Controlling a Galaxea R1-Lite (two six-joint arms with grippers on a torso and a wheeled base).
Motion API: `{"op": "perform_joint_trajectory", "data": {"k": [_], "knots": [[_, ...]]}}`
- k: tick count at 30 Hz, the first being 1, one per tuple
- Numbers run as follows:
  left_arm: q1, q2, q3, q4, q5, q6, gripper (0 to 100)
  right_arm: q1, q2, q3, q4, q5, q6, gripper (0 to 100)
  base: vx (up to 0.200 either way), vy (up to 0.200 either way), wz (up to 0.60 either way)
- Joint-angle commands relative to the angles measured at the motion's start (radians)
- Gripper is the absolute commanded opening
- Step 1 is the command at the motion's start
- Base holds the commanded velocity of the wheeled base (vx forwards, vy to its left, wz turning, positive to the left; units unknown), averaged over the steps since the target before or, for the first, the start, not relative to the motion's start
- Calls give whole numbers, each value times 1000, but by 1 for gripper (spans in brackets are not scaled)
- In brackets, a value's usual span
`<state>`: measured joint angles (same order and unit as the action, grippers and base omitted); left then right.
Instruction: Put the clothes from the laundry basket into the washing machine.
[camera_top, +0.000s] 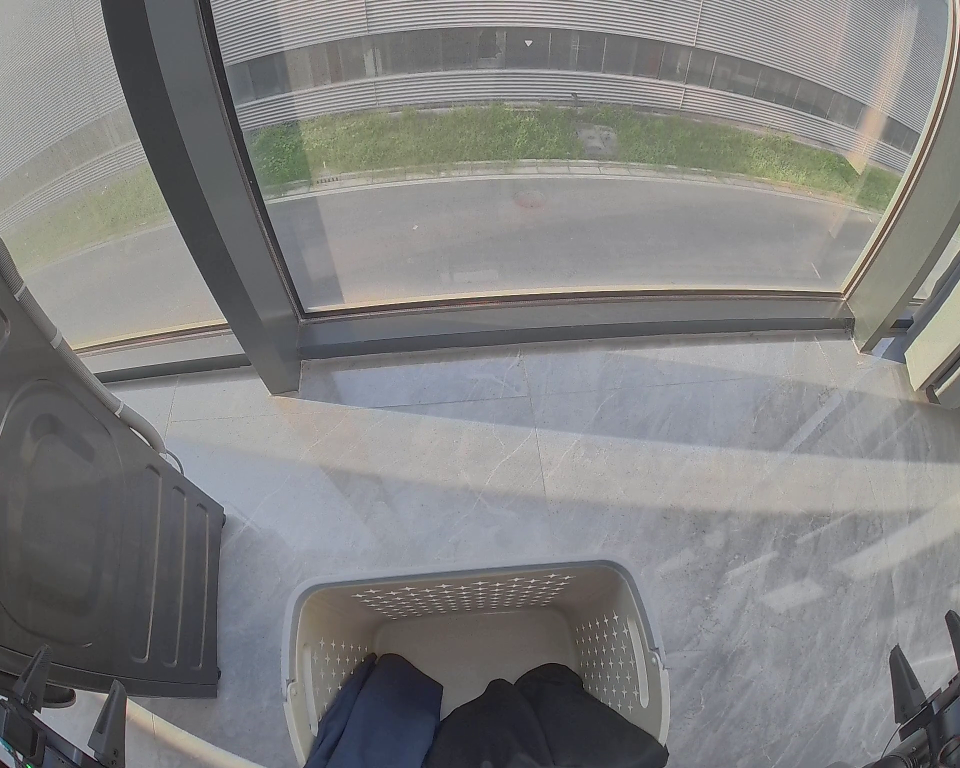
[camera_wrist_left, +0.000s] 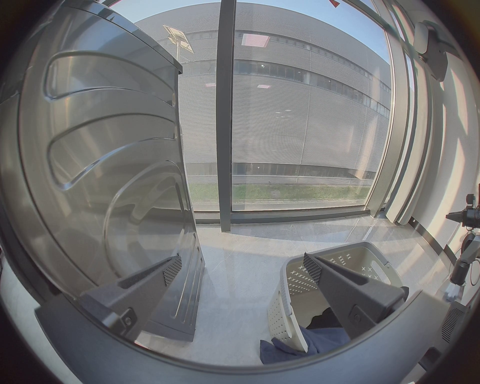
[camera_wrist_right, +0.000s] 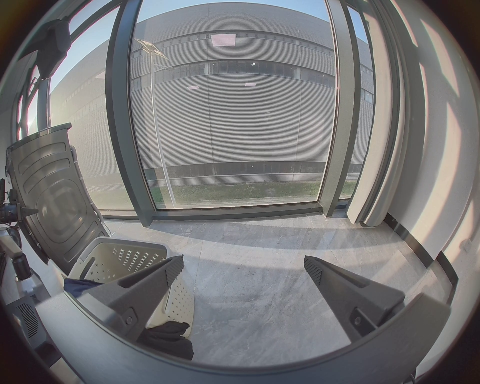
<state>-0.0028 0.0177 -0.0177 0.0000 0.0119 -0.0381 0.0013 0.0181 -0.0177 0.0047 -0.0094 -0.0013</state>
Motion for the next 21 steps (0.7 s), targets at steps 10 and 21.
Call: {"op": "perform_joint_trajectory", "data": {"k": [10, 21], "knots": [[0, -13, 18, -2, 0, 0, 100, 0, -18, 16, 0, 0, 0, 100, 60, 0, 0], [0, -13, 18, 0, 0, -2, 100, 0, -18, 16, 0, 0, 0, 100, 55, 0, 0]]}}
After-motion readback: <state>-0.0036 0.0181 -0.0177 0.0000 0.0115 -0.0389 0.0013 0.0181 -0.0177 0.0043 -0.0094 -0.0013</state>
